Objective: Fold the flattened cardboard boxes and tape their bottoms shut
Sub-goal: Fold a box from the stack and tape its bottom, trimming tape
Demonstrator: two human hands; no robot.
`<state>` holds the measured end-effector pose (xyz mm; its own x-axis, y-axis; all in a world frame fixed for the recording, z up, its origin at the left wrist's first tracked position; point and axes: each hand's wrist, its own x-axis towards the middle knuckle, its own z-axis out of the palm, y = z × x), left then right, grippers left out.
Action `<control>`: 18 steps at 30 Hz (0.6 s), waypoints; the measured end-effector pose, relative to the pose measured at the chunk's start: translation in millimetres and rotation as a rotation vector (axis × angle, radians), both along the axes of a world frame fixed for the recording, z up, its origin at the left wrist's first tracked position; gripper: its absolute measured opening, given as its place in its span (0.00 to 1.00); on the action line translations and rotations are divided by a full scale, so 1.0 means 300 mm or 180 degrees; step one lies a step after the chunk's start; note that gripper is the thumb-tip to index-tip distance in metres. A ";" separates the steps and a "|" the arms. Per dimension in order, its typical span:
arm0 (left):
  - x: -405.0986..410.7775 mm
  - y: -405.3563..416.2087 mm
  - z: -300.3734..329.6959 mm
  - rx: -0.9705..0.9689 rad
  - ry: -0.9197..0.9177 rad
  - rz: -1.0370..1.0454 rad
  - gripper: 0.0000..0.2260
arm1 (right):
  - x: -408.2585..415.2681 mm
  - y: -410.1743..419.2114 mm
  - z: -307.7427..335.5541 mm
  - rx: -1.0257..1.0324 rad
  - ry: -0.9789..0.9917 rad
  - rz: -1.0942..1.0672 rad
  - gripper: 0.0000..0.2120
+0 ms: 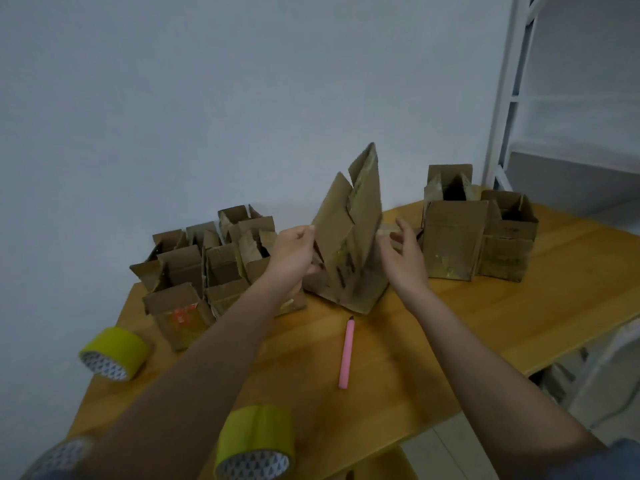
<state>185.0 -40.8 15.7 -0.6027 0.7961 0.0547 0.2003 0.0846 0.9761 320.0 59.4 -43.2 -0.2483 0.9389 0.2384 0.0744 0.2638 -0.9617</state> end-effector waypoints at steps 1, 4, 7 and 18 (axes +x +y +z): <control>-0.004 -0.023 0.019 0.0063 -0.0079 -0.0091 0.17 | 0.002 -0.007 0.012 0.0024 0.0006 0.0023 0.28; -0.035 -0.103 0.059 0.0121 0.0083 -0.0245 0.15 | 0.011 -0.032 0.048 0.0106 0.0083 0.0073 0.33; -0.077 -0.202 0.083 -0.0066 0.0658 -0.0491 0.15 | 0.033 -0.061 0.072 0.0182 0.0203 0.0116 0.39; -0.212 -0.571 0.114 -0.0515 0.1586 -0.0053 0.19 | -0.017 -0.253 0.106 0.0163 0.0348 0.0615 0.37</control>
